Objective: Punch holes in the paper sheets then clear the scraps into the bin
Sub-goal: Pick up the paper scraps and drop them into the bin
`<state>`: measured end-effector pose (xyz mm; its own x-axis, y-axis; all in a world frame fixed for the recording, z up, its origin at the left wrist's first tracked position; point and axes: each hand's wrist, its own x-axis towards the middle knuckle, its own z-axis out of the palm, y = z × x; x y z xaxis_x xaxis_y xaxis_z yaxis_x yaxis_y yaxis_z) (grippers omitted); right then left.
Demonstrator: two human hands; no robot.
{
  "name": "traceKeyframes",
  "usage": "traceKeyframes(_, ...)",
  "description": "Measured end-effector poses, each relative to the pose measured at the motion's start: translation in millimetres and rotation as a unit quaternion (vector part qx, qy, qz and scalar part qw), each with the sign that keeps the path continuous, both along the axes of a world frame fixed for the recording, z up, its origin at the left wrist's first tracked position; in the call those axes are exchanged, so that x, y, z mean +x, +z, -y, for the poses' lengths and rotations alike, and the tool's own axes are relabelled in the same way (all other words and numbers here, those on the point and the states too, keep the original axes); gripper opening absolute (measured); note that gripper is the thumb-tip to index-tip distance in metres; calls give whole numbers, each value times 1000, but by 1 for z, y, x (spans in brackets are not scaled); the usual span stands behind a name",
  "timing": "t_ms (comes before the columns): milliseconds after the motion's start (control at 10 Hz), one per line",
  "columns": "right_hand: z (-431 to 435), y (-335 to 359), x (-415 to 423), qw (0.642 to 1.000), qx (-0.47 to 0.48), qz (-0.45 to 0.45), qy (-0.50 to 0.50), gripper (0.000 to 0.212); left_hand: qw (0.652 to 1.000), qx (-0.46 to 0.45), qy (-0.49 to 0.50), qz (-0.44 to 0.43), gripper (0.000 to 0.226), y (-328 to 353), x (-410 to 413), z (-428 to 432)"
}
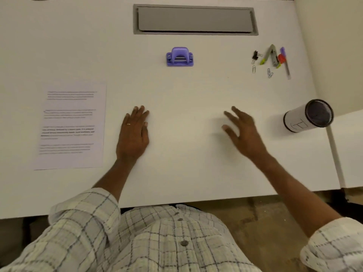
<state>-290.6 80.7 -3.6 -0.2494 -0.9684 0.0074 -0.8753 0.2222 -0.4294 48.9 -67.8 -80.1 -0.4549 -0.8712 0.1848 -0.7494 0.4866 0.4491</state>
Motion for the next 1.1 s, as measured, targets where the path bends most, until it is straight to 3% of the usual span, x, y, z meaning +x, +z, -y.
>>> traceKeyframes(100, 11, -24, 42, 991, 98, -52, 72, 58, 1000, 4, 3, 1, 44, 0, 0, 0)
traceKeyframes(200, 20, -42, 60, 983, 133, -88, 91, 67, 1000, -2, 3, 2, 44, 0, 1, 0)
traceKeyframes(400, 24, -50, 55, 992, 90, -72, 48, 65, 1000, 7, 7, 2, 44, 0, 1, 0)
traceKeyframes(600, 33, -54, 60, 989, 86, -89, 80, 62, 1000, 17, 6, 9, 45, 2, 0, 1)
traceKeyframes(800, 55, -56, 60, 1000, -16, -10, 15, 42, 1000, 13, 9, 2, 44, 1, 0, -1)
traceKeyframes(1000, 66, -64, 70, 983, -84, 135, -86, 25, 1000, 19, 10, -4, 44, 2, 0, 0)
traceKeyframes(1100, 68, -64, 75, 978, -114, 144, -103, 17, 1000, 19, 10, -5, 44, 1, 0, 0)
